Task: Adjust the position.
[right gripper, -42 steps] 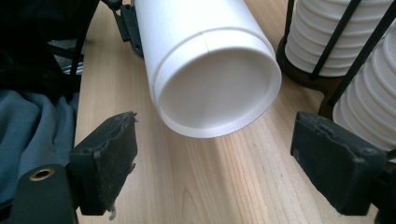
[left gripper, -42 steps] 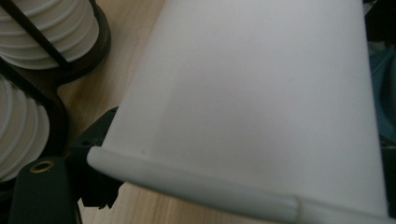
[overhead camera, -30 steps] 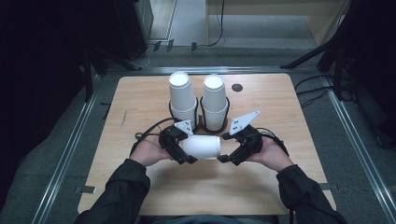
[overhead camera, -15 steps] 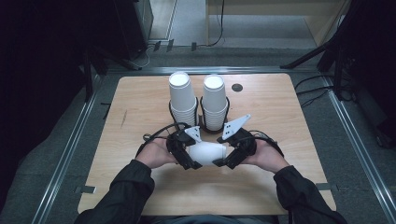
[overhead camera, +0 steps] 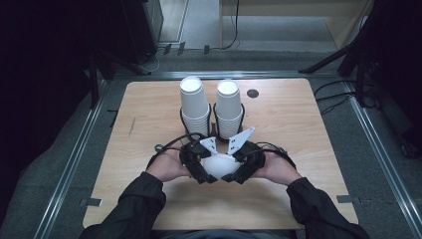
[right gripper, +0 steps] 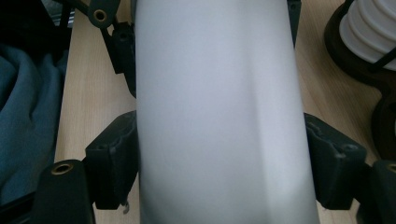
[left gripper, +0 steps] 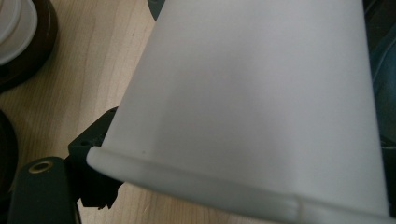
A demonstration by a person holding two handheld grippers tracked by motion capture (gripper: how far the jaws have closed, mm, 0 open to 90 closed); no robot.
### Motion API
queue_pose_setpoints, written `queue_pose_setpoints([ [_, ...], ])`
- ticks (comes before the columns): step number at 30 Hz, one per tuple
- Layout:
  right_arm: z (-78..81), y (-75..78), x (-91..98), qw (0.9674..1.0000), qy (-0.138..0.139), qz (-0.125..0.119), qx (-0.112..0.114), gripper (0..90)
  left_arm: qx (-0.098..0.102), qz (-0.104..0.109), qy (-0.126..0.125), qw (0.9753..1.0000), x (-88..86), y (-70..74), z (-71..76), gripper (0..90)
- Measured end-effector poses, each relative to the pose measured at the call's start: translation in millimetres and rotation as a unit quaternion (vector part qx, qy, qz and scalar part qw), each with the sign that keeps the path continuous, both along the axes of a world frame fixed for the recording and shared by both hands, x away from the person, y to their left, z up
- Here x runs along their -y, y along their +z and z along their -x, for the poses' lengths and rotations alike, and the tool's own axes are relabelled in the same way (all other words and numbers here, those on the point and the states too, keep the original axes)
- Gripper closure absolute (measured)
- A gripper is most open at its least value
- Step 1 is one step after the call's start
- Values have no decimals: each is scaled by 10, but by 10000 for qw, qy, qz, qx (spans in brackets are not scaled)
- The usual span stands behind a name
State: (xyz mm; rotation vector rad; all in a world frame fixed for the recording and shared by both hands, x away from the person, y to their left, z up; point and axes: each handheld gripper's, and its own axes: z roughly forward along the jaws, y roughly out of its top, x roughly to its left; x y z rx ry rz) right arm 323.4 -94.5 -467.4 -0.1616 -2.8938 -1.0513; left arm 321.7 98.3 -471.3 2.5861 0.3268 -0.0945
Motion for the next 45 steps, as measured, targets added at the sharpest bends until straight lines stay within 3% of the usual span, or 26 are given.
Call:
queue_pose_setpoints([
  [2, 4, 25, 6, 10000, 30, -11, -17, 226, -81, 68, -5, 9999, -17, 4, -7, 111],
  [8, 4, 44, 1, 10000, 36, -50, -13, 220, 27, 147, 84, 9999, -33, 17, 25, 88],
  [10, -1, 45, 7, 10000, 48, -46, 6, 218, 63, 168, 102, 9998, -43, 25, 22, 50],
  [12, -9, 46, 26, 10000, 34, -49, 26, 218, 16, 321, 130, 9994, -72, 41, 6, 7],
  [17, -44, 85, 104, 9998, -90, -174, 45, 216, 63, 632, 299, 9975, -166, 84, -27, 4],
  [24, -69, 130, 189, 9993, -210, -296, 72, 216, 64, 805, 396, 9959, -245, 105, -40, 4],
  [36, -90, 186, 335, 9977, -351, -566, 111, 213, -19, 1202, 650, 9906, -348, 152, -32, 4],
  [38, -89, 202, 365, 9970, -406, -644, 163, 213, -4, 1414, 756, 9871, -372, 170, -31, 5],
  [40, -87, 206, 374, 9967, -419, -676, 165, 213, -59, 1498, 757, 9858, -388, 181, -38, 5],
  [41, -91, 215, 390, 9961, -441, -748, 173, 213, -119, 1634, 795, 9833, -402, 191, -40, 5],
  [42, -91, 215, 390, 9961, -441, -748, 173, 213, -119, 1634, 795, 9833, -402, 191, -40, 5],
  [45, -89, 231, 404, 9951, -452, -863, 162, 213, -194, 1783, 888, 9798, -410, 194, -43, 5],
])
